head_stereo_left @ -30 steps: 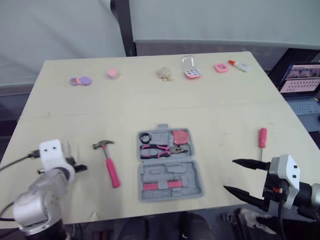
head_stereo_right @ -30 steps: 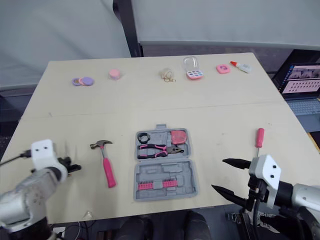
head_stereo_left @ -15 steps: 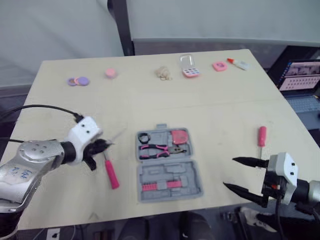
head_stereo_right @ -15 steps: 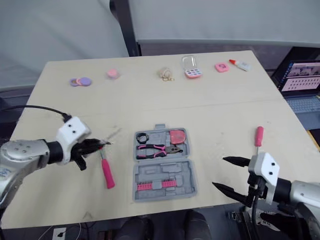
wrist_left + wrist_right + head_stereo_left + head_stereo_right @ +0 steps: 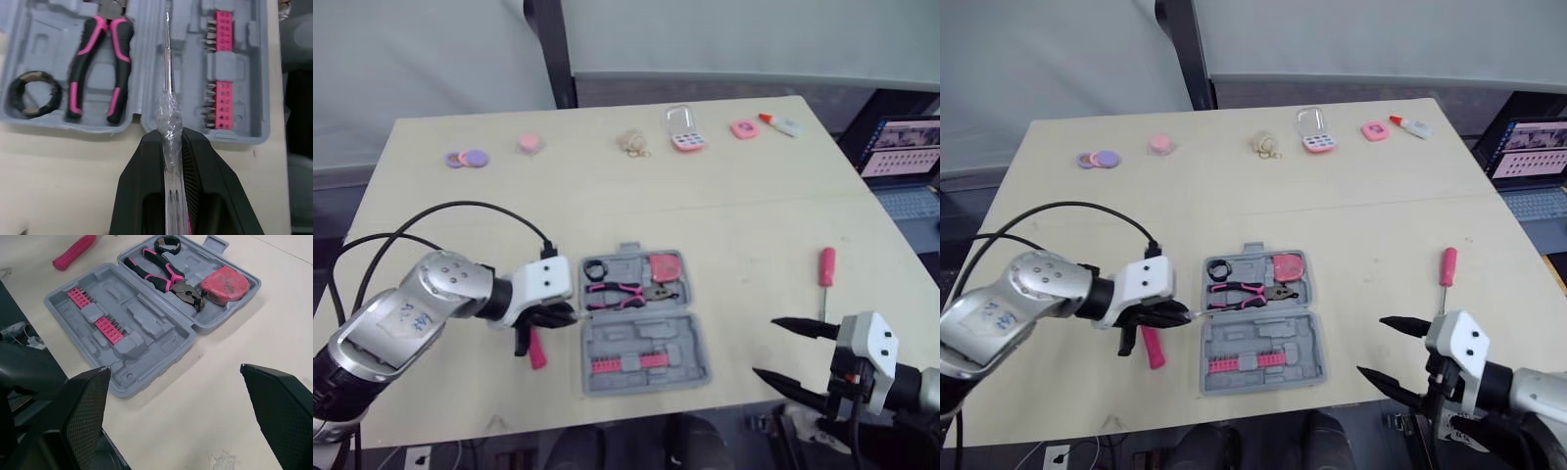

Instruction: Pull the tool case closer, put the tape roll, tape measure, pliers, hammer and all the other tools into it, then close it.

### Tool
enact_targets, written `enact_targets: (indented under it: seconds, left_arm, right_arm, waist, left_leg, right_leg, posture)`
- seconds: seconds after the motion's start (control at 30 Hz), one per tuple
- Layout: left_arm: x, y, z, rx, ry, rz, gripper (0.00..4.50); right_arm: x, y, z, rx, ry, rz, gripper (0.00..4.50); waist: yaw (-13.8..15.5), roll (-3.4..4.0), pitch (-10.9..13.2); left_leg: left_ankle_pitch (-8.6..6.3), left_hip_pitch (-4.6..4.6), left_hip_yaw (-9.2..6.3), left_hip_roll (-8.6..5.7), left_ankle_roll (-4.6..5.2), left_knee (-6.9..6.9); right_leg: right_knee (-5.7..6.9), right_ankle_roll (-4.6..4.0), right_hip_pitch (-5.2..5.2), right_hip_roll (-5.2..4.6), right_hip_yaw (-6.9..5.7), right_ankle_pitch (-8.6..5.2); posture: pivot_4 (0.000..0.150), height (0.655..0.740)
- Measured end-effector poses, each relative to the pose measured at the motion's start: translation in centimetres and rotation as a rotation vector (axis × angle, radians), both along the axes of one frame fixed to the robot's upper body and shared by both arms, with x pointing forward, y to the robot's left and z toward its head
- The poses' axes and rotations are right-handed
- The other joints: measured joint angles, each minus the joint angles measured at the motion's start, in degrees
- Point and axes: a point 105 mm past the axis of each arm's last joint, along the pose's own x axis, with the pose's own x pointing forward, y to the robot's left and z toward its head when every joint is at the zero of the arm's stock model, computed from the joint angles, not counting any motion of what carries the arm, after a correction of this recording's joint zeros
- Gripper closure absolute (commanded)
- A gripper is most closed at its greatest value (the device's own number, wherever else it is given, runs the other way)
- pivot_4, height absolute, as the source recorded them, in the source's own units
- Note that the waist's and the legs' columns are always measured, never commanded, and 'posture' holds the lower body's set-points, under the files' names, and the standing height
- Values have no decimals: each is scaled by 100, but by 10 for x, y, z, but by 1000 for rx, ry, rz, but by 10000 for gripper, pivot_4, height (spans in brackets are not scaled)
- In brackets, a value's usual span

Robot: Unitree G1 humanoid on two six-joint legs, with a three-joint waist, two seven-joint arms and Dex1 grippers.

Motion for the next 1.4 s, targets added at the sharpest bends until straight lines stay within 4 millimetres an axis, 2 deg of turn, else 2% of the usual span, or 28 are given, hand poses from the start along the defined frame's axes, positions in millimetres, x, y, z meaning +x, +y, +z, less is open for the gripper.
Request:
enact_targets:
  seconds: [0.1, 0.47, 0.87, 1.4]
  left_arm:
    - [-1, -9, -6, 31, 12, -35, 44975]
    - [12, -28, -6, 143, -47, -109, 44975]
    - [30, -52, -28, 222, -54, -113, 44975]
    - [37, -76, -34, 218, -74, -97, 44975]
  right_arm:
    - [-2, -2, -1, -7, 5, -7, 0]
    - [-7, -3, -4, -34, -2, 3, 0]
    - [-10, -3, -6, -32, 11, 0, 0]
    - [-10, -4, -7, -39, 12, -6, 0]
  waist:
    - [3, 0, 0]
    - [10, -1, 0]
    - [17, -1, 0]
    - [51, -1, 0]
  left_leg:
    - [0, 1, 0, 0, 1, 2]
    - [2, -3, -1, 0, 3, 5]
    - [3, -19, -11, -1, 6, 19]
    - [3, -37, -23, -1, 7, 48]
  right_leg:
    - [3, 0, 0, 0, 1, 0]
    - [2, 1, 0, 3, 0, 1]
    - [4, 3, -2, 3, -8, 2]
    - [13, 7, -6, 2, -16, 4]
  posture:
    - [1500, 7400]
    - [1500, 7400]
    - [1500, 7400]
    - [1500, 7400]
